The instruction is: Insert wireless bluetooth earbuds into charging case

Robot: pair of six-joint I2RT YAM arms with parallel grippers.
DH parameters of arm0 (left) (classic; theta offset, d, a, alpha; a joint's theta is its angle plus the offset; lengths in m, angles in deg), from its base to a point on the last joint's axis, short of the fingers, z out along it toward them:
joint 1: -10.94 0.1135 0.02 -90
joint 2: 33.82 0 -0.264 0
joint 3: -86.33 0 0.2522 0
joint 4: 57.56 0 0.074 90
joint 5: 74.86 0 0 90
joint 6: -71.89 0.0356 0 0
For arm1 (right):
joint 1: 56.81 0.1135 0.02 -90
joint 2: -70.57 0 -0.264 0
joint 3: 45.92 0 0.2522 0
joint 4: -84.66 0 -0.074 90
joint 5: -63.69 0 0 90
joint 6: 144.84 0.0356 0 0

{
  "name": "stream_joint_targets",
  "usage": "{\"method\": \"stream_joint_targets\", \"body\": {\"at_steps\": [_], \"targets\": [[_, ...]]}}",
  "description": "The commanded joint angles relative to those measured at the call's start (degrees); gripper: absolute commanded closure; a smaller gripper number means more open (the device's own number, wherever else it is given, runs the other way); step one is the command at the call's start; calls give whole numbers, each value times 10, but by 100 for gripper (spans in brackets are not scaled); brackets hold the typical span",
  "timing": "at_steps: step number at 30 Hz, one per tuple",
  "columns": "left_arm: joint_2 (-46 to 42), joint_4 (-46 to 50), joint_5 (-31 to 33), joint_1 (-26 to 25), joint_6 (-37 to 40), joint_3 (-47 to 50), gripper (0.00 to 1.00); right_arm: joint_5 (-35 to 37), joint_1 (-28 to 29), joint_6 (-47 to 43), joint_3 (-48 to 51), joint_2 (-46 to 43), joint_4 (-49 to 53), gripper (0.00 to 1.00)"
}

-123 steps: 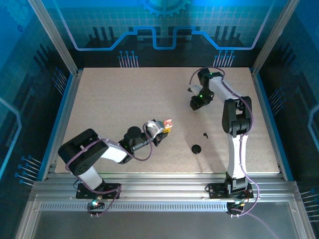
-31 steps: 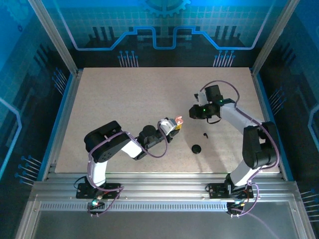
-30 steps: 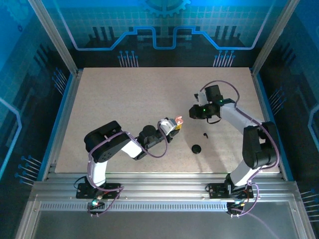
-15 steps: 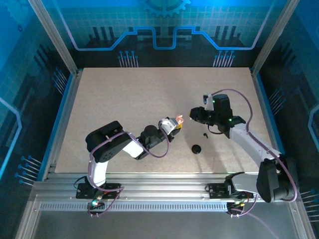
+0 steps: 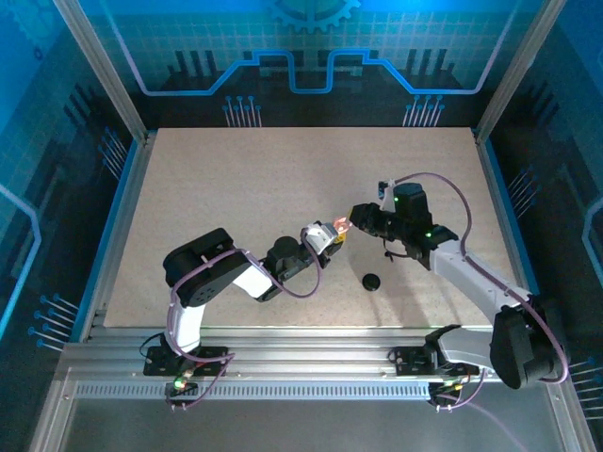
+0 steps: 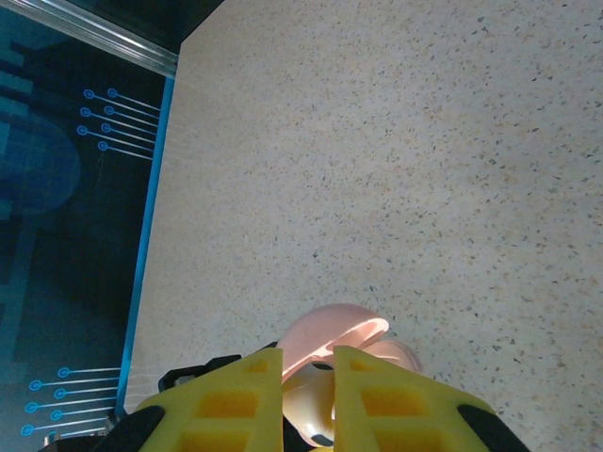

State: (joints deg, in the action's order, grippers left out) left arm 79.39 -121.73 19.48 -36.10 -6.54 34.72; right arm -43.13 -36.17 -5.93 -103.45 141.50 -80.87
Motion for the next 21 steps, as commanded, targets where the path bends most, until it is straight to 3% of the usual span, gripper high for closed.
{"method": "stream_joint_targets", "body": {"at_steps": [1,21], "targets": [[8,-23,5,-6,4,-11,81,10,9,17,3,8,-33,84],[-2,-24,7,-7,1,-11,81,16,20,39,25,23,-58,84]]}}
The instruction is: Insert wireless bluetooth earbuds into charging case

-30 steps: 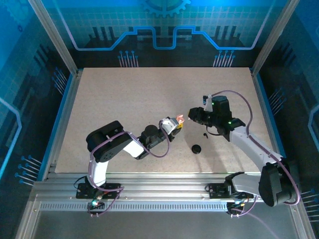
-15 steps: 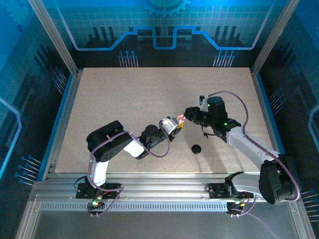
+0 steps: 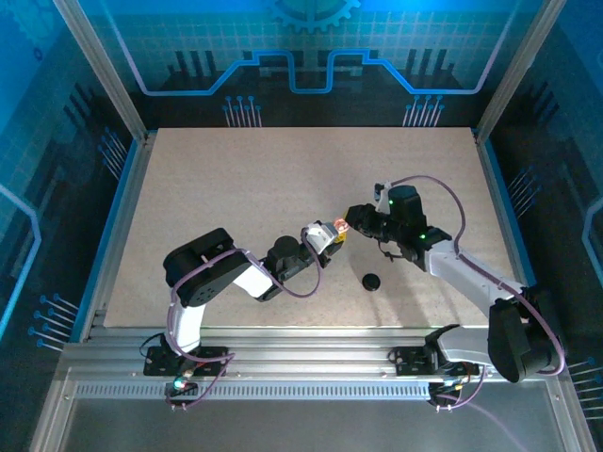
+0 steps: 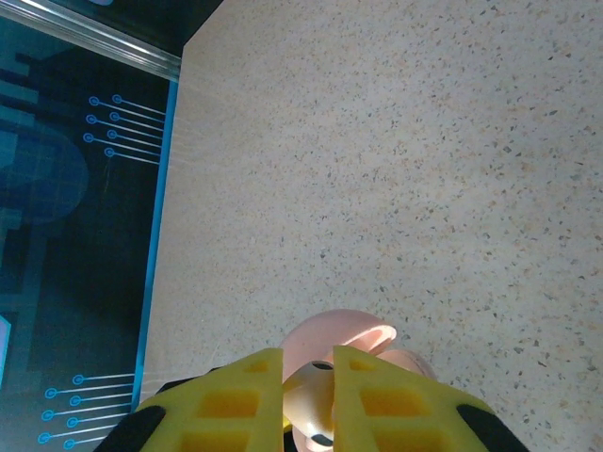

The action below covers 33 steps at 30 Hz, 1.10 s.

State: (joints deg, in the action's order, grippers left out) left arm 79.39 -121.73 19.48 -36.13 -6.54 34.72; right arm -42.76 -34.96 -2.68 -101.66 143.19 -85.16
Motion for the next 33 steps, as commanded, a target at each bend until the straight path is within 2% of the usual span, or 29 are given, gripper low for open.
{"method": "stream_joint_targets", "body": {"at_steps": [1,15,25,33], "targets": [[-2,-24,6,-6,1,-11,81,12,8,6,8,6,-17,84],[-17,-24,5,-7,5,-8,81,10,8,17,17,30,-29,84],[-28,-24,7,-7,14,-7,81,30,8,47,21,30,13,84],[-31,-24,8,-7,20,-4,81,-3,1,100,28,35,-3,84]]}}
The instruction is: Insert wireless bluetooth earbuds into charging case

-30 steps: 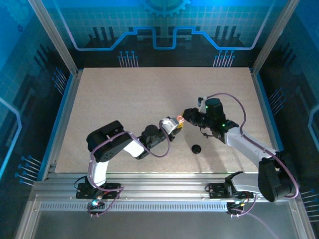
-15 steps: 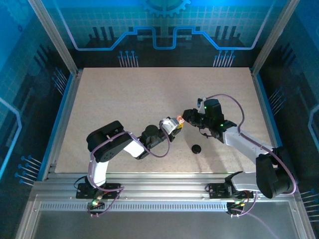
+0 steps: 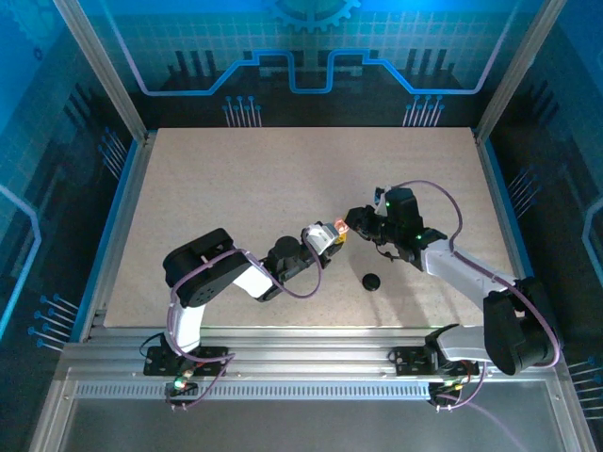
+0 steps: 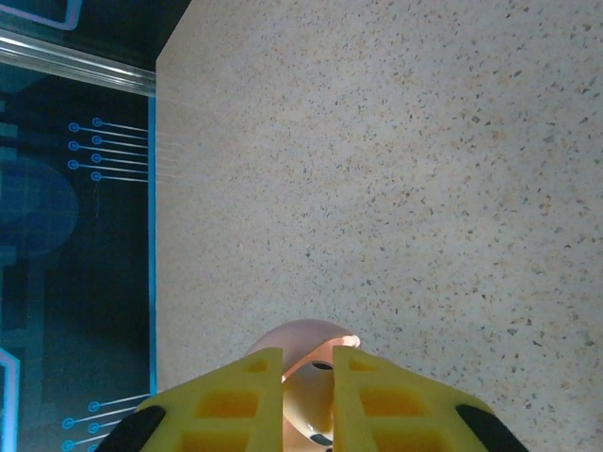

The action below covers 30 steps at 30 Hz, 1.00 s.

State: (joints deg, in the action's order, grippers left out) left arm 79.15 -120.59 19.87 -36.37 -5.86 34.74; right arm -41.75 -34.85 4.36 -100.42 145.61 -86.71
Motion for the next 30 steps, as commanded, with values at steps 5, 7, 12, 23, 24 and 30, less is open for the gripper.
{"method": "stream_joint_targets", "body": {"at_steps": [5,7,12,23,24,30], "targets": [[-29,-35,4,-4,15,-4,81,-47,-13,66,35,10,-20,84],[-30,-36,4,-5,15,-3,81,-57,-17,80,41,10,-33,83],[-32,-36,4,-4,17,1,81,-69,-19,89,40,11,-25,83],[-35,-36,2,-4,19,3,81,-56,-29,78,32,-16,18,71],[-35,-36,2,-4,18,3,81,-53,-30,76,32,-21,23,70],[-41,-36,0,-5,17,6,81,-40,-38,61,32,-61,55,67]]}}
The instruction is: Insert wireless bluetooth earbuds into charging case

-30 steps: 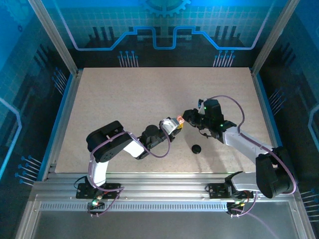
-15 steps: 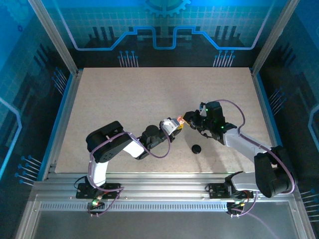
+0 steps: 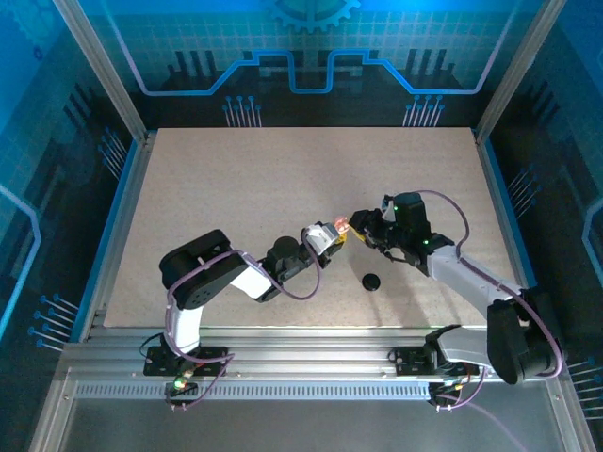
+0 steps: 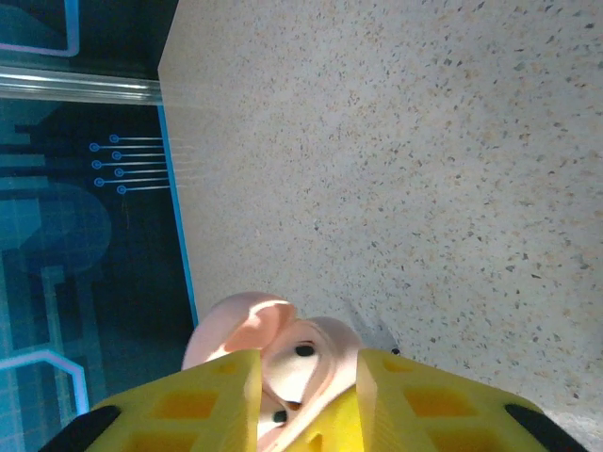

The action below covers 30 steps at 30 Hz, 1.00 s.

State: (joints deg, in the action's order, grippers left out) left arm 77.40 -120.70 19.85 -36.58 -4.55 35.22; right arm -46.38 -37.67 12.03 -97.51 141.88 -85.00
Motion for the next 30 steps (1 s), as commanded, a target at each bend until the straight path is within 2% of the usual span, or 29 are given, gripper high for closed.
{"method": "stream_joint_targets", "body": {"at_steps": [1,14,20,27,30], "targets": [[-25,-34,-1,-2,4,2,81,9,-10,-20,4,-32,42,66],[-72,-34,-11,-4,-10,37,81,44,-22,-151,14,-149,86,57],[-105,-33,-28,-4,-26,68,81,57,-30,-200,44,-214,74,46],[-145,-33,-56,-5,-42,89,81,22,-57,-304,51,-268,71,35],[-161,-21,-74,-5,-53,96,81,-8,-71,-350,45,-269,69,33]]}}
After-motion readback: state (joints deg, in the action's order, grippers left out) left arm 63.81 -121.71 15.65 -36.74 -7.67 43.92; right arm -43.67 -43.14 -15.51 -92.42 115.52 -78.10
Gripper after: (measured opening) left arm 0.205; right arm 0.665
